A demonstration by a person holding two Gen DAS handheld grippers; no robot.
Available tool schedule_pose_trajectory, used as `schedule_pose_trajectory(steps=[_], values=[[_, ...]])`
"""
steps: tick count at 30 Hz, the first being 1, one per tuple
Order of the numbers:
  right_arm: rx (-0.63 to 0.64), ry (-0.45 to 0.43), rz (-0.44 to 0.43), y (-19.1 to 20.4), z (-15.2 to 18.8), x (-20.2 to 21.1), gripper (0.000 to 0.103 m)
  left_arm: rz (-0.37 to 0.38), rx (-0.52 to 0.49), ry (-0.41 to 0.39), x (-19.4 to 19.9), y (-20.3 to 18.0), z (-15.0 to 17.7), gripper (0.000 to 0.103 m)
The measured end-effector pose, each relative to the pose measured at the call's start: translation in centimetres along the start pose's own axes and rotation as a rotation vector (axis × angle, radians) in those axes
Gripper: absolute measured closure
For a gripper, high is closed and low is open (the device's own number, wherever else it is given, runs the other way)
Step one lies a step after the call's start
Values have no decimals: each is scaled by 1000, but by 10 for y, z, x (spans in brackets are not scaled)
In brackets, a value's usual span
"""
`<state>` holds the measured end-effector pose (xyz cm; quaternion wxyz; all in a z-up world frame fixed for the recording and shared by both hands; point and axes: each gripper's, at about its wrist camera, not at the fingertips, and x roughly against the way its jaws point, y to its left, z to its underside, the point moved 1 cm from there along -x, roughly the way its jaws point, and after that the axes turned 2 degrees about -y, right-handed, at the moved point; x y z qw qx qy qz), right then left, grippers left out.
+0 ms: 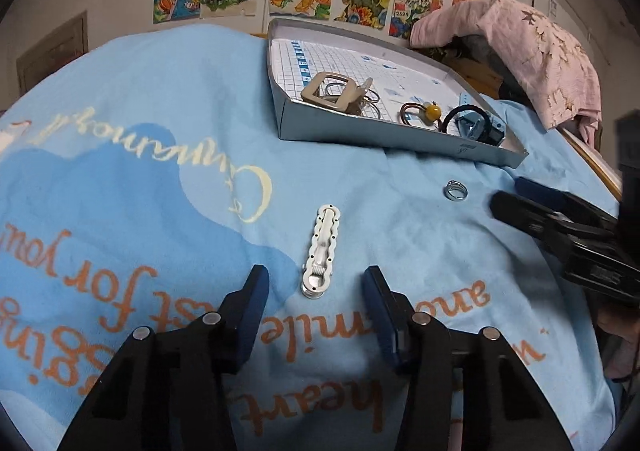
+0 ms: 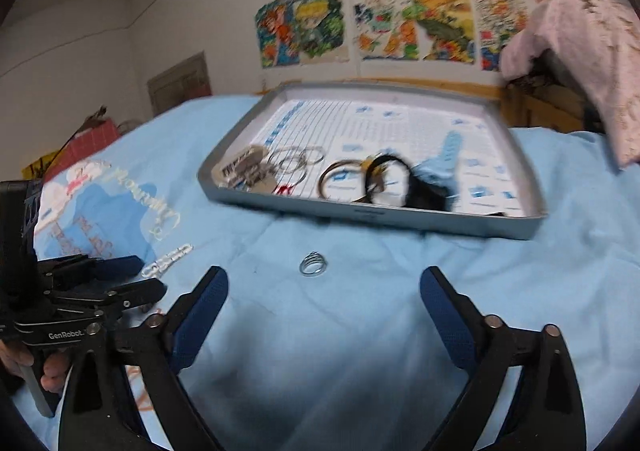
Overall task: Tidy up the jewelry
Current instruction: 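Grasp the white plastic strip with the left tool while the right tool grasps the silver finger ring, then carry the white strip and silver ring over the grey tray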
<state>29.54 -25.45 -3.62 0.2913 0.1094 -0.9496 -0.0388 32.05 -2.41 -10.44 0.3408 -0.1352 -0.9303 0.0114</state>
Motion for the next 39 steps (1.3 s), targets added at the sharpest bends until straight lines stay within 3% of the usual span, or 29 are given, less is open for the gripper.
schedule_pose_trajectory(steps=[3,6,10,15,22,26,29,39], values=[[23,41,-14,4,3,-22,35,10,0,-23,-2,1,2,57],[30,71,-19,8,5,-40,47,16,0,-34,-6,1,-1,61],[24,78,-29,9,5,-53,50,17,1,-35,-13,1,-4,78],[-2,86,-58,11,8,-61,61,34,0,-25,-16,-1,-2,88],[33,91,-82,23,18,-60,65,21,-20,-25,-16,-5,0,88],[48,98,-99,23,17,-61,79,17,-25,-28,-16,-5,1,89],[66,103,-100,28,17,-60,84,19,-27,-33,-14,-5,2,89],[56,141,-120,27,19,-48,84,-29,-67,-26,-11,-12,1,89]])
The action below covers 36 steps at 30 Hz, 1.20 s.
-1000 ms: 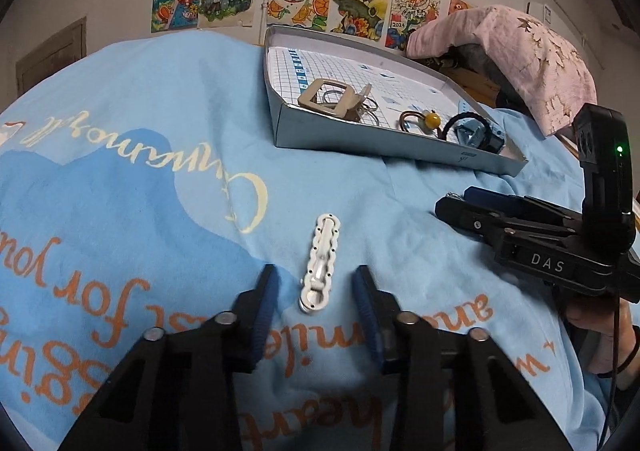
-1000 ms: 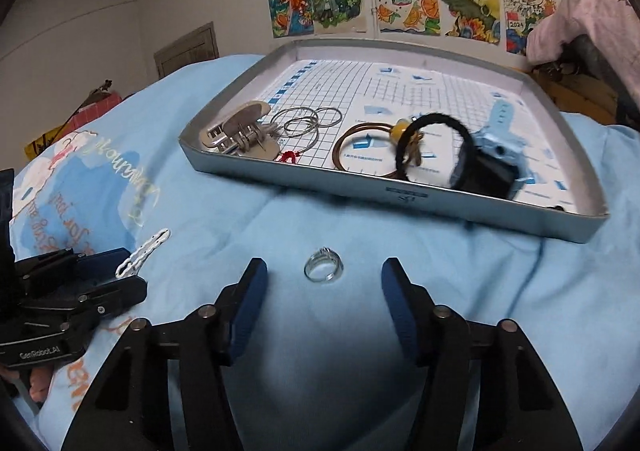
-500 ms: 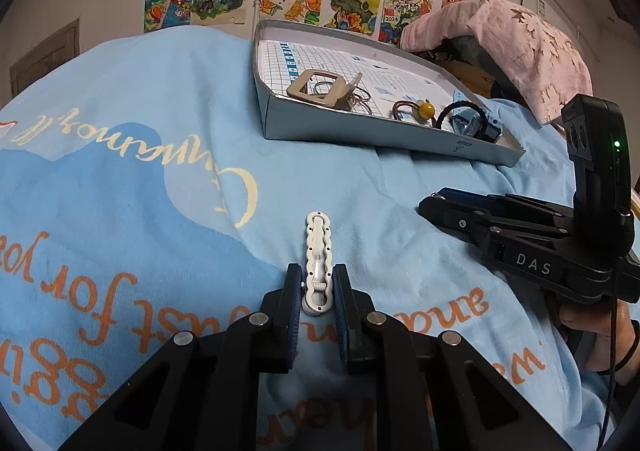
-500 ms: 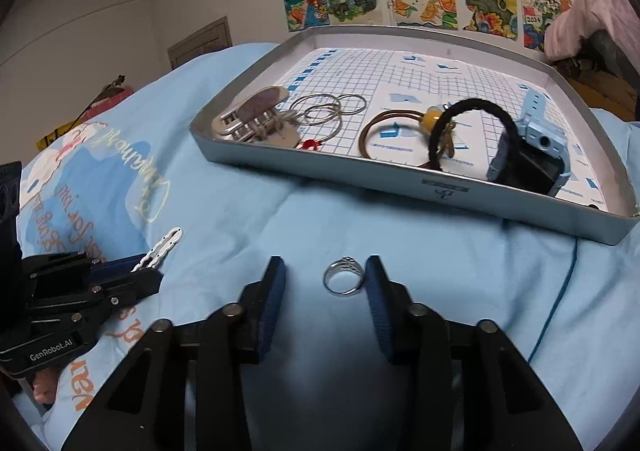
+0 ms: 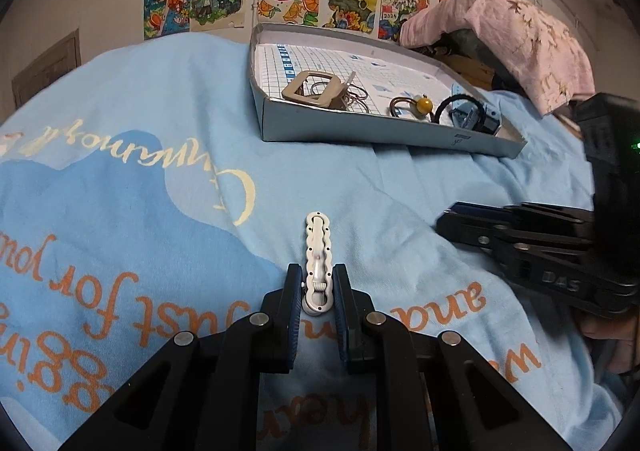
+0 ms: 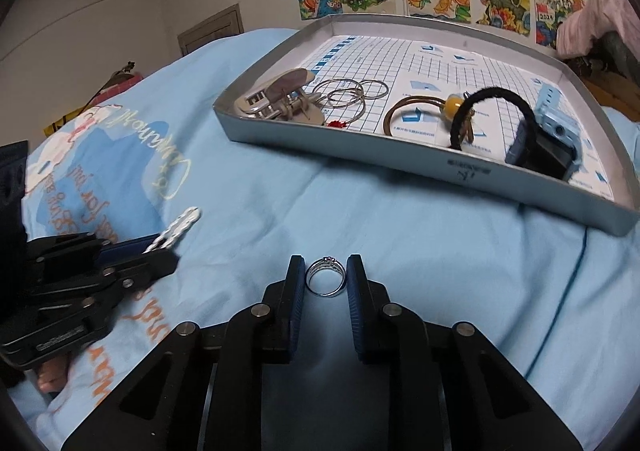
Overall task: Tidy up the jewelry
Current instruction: 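Carry the white strip and silver ring over the grey tray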
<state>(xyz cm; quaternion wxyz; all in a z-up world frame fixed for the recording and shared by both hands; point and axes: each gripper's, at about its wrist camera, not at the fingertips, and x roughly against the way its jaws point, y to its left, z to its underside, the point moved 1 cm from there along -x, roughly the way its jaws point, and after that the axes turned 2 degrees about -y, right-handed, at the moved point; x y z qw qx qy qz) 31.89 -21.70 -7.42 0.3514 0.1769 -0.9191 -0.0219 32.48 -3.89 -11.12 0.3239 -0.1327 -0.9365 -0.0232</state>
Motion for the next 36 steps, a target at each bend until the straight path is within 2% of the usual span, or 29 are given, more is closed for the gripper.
schedule_pose_trajectory(steps=[3,7,13,17,22,26,31,36], values=[[-29,4,-25,-4,4,11,84,-41,-35,5,5,-8,-4,89],[-66,-15,-50,-9,5,23,84,-54,-64,8,16,-16,-13,89],[-54,-129,-33,-19,-11,68,84,-38,-35,-50,41,-34,-41,89],[-110,-197,-12,-44,-23,90,84,-27,-47,-81,42,-53,-61,89],[-141,-274,65,-78,-34,108,84,-6,-73,-84,22,-80,-78,89],[-209,-315,119,-111,-38,112,84,13,-50,-101,2,-92,-96,89],[-241,-349,202,-151,-46,97,84,16,5,-129,-29,-90,-121,89],[-210,-360,225,-162,-56,71,84,10,52,-127,-62,-86,-133,89]])
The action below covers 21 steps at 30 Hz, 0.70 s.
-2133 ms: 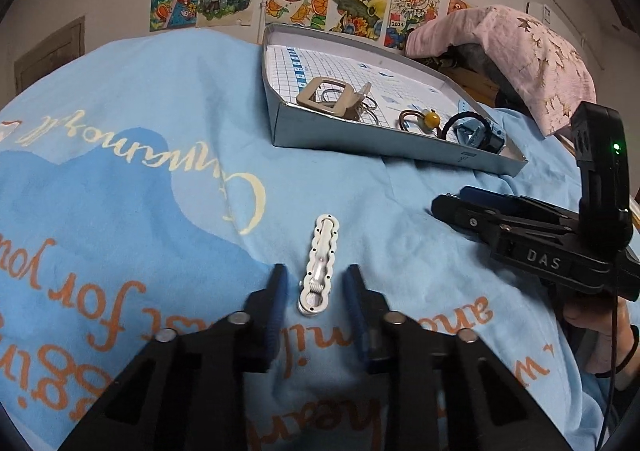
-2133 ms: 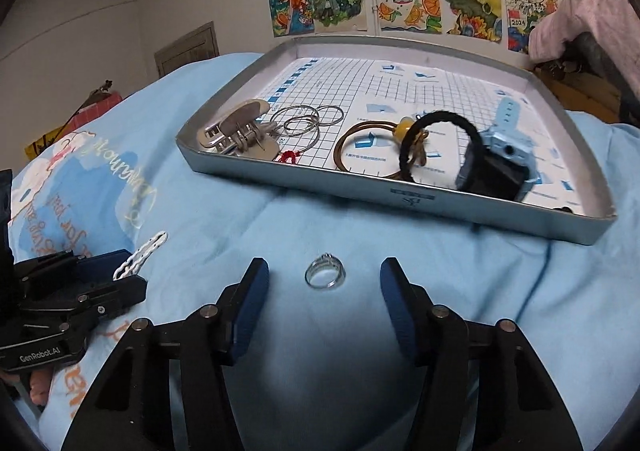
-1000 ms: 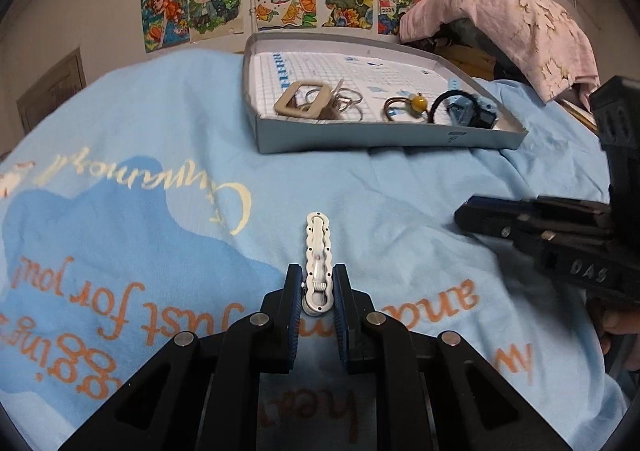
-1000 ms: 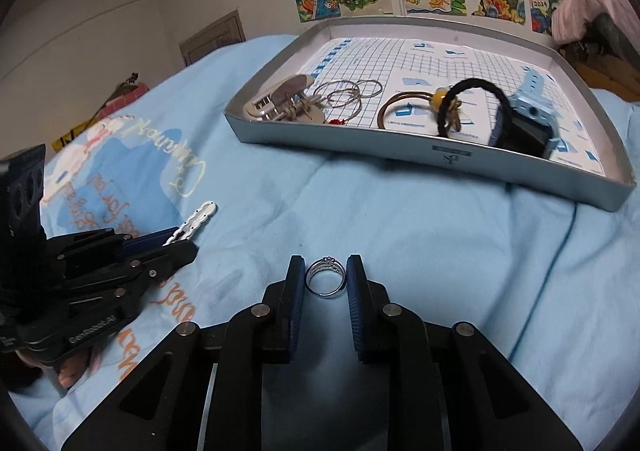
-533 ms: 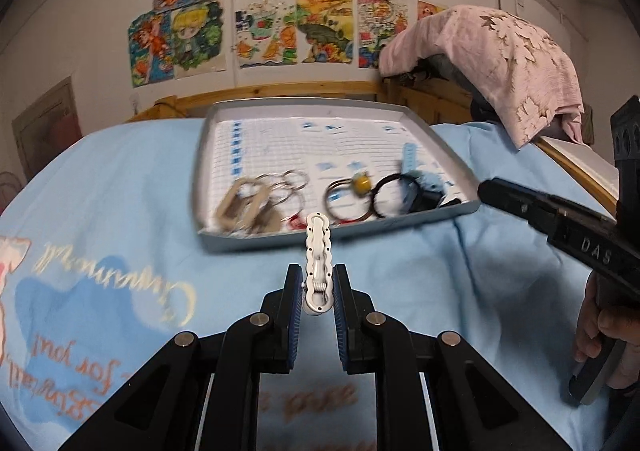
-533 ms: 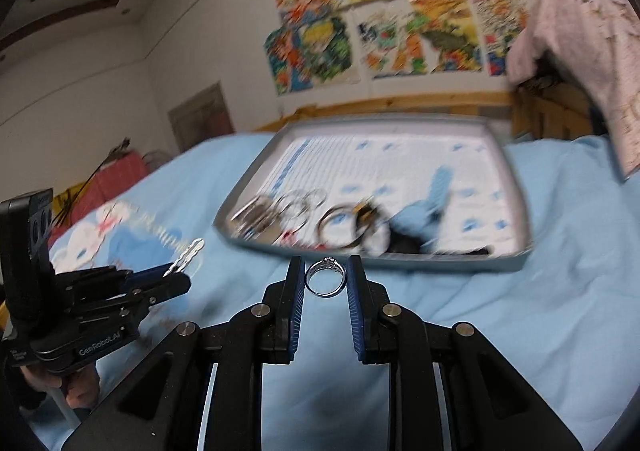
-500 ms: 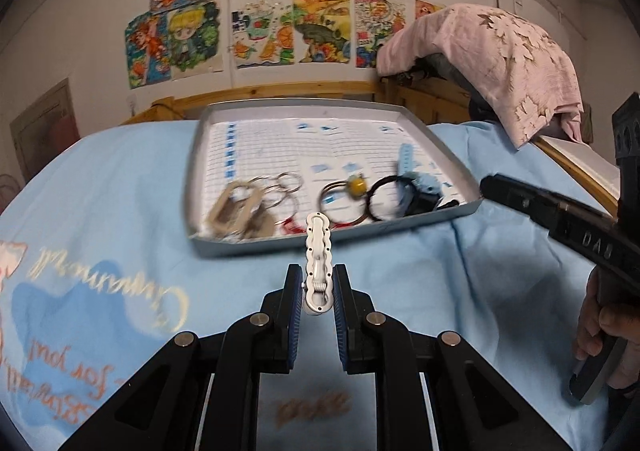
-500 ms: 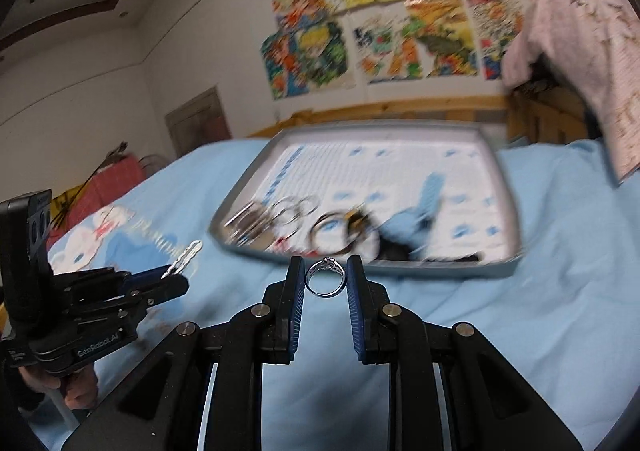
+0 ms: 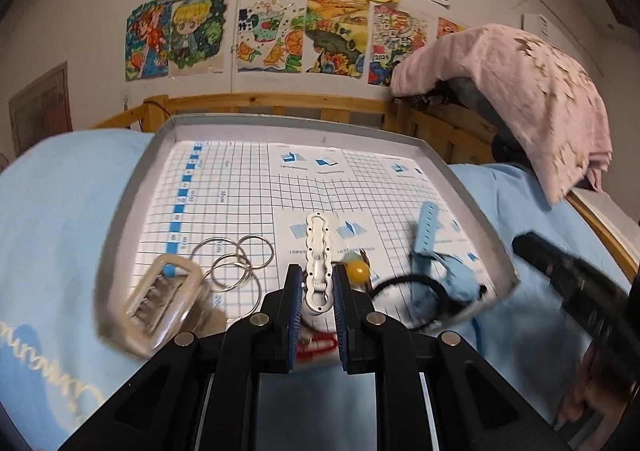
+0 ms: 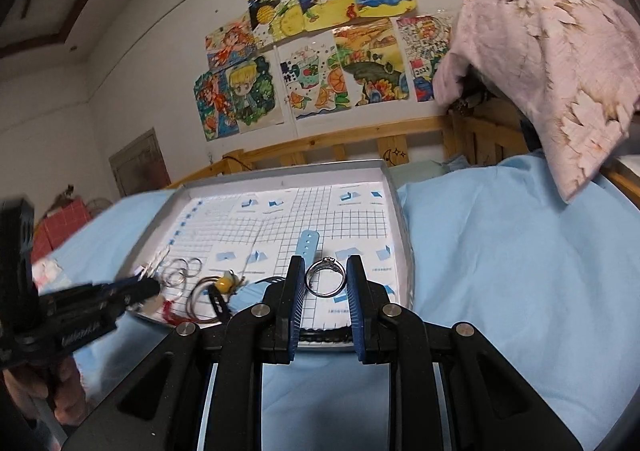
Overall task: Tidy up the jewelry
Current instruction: 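Carry the white strip and silver ring over the grey tray, then open both tools to drop the strip and ring into the tray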
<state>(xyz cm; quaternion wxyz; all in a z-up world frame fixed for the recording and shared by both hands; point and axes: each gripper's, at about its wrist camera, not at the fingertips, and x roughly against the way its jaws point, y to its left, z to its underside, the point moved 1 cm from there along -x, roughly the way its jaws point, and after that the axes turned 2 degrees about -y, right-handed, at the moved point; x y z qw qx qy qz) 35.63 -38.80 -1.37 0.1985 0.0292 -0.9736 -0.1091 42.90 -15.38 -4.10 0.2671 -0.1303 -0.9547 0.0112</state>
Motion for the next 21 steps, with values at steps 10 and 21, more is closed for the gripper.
schedule_pose_trajectory(steps=[10,21], values=[[82,81,7,19,13,-49,84,20,28,34,-30,3,12,89],[65,150,9,19,29,-65,84,8,15,58,-39,2,18,88]])
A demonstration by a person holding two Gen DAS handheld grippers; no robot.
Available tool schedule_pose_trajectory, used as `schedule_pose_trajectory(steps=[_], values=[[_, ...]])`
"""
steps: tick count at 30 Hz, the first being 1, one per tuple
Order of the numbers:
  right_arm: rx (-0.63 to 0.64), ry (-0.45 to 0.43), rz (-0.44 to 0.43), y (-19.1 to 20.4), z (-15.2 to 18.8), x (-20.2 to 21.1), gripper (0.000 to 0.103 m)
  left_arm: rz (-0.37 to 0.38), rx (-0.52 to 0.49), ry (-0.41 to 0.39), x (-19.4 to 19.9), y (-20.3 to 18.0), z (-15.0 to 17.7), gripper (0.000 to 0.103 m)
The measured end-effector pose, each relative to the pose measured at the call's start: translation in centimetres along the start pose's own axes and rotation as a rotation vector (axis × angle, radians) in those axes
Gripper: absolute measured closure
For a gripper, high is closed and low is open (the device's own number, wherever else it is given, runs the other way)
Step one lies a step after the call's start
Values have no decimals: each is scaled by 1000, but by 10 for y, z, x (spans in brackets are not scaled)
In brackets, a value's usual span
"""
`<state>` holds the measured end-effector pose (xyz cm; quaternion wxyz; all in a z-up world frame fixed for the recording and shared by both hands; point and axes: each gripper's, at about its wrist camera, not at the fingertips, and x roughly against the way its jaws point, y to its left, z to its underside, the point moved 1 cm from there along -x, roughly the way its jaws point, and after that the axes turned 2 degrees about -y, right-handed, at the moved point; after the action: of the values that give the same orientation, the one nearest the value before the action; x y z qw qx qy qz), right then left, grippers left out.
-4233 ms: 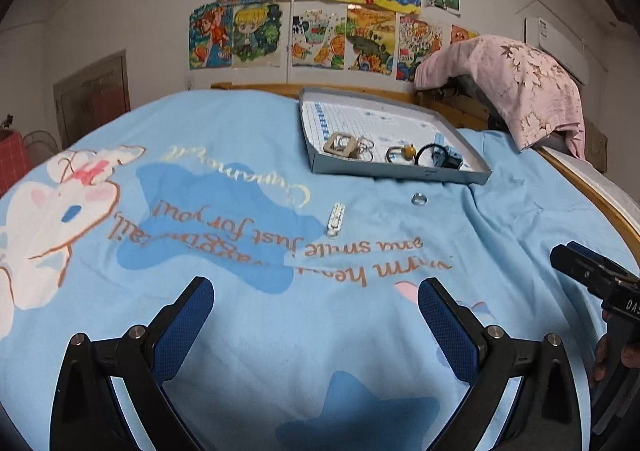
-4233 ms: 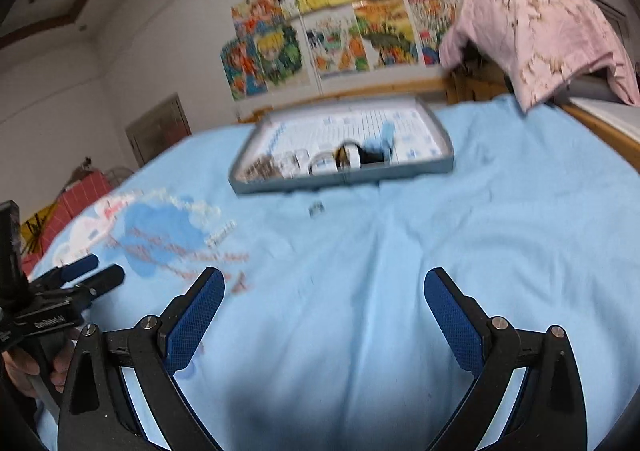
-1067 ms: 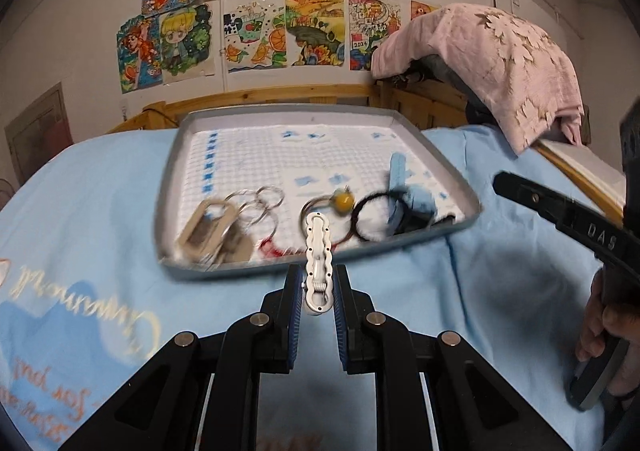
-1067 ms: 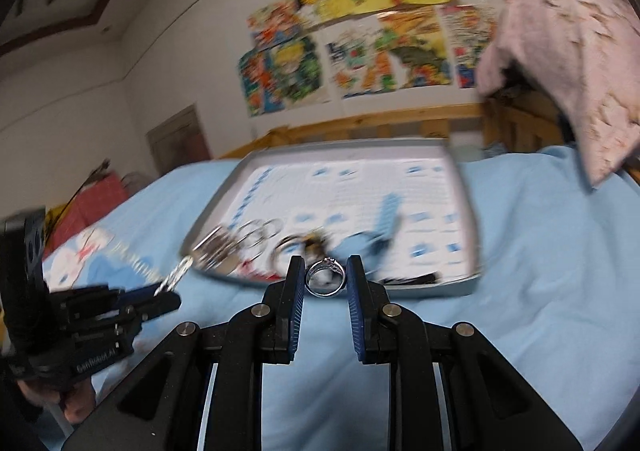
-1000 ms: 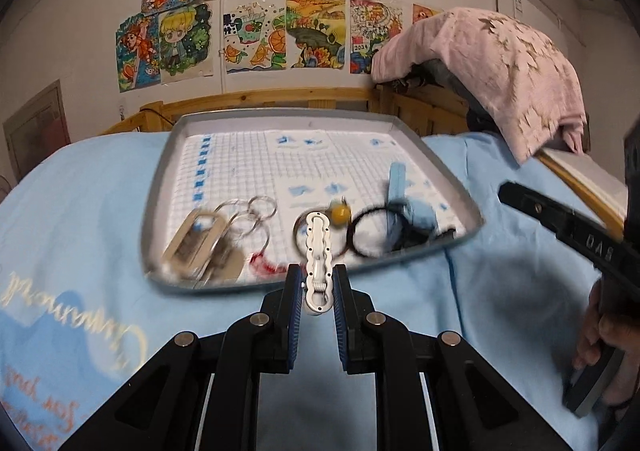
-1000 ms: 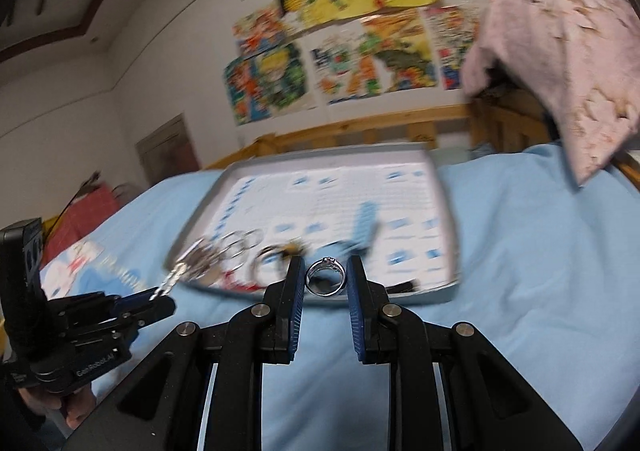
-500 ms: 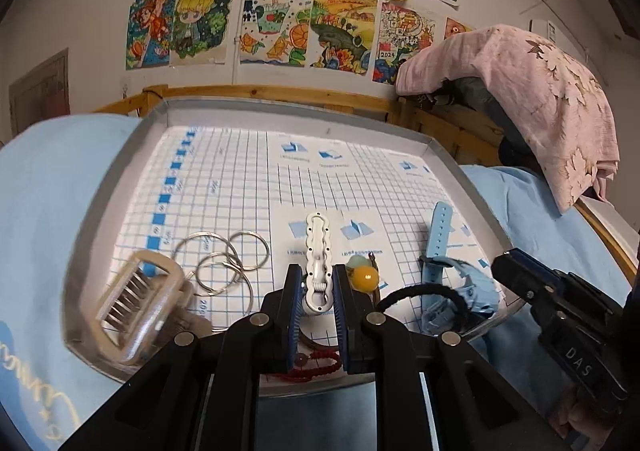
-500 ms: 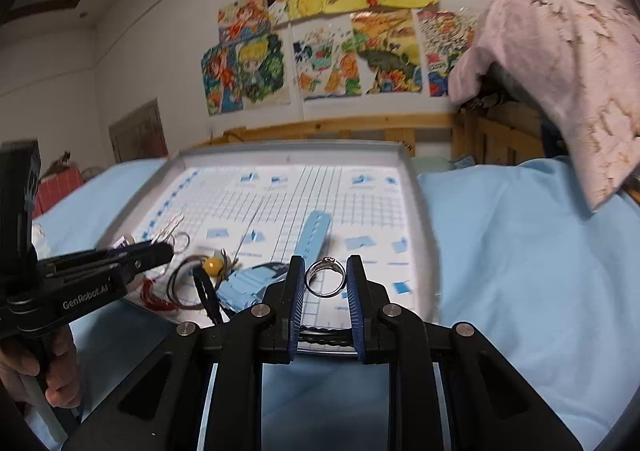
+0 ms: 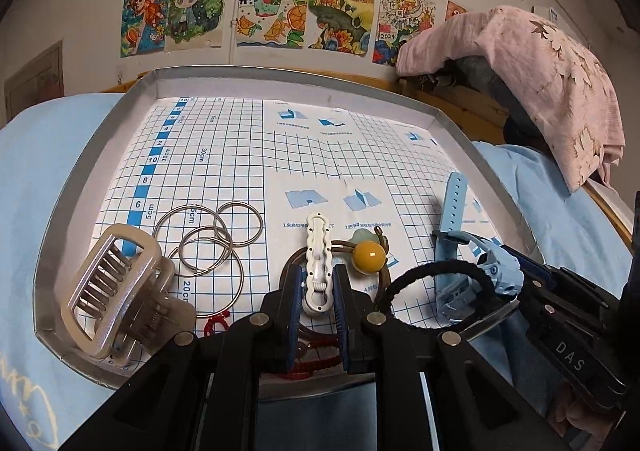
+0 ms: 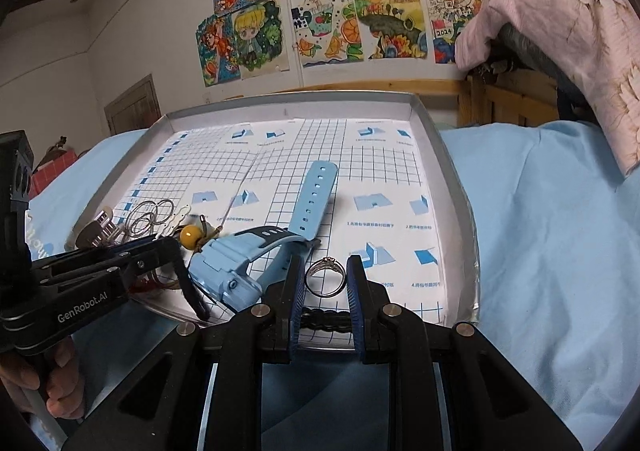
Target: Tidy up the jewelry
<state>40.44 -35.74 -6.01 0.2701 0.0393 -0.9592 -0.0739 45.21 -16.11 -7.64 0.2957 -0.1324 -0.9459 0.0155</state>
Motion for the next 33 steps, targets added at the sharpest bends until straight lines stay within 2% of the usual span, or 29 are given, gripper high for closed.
schedule_pose_trajectory(steps=[11,14,16,19,23,25,28,30,31,33], values=[[-13,9,1,-3,0,-3,84,-4,0,0,-2,-2,-1,88],[-15,10,3,-3,1,-3,84,-21,0,-6,0,-3,0,75],[-14,9,8,-2,1,-2,83,-25,5,-19,3,-2,-1,60],[-16,-5,26,-3,-2,2,75,-48,22,-51,10,1,-1,39],[-34,-52,54,-7,-5,19,63,-56,64,-79,21,8,-4,34],[-43,-82,67,-9,-8,30,59,-61,99,-108,33,11,-6,16],[-46,-140,87,-11,-13,49,41,-61,137,-168,57,13,-9,4],[-34,-176,94,-10,-17,64,24,-73,143,-197,73,14,-12,1],[-28,-194,95,-9,-20,72,21,-81,146,-215,84,15,-14,0],[-19,-224,92,-7,-23,87,8,-92,150,-242,102,17,-17,0]])
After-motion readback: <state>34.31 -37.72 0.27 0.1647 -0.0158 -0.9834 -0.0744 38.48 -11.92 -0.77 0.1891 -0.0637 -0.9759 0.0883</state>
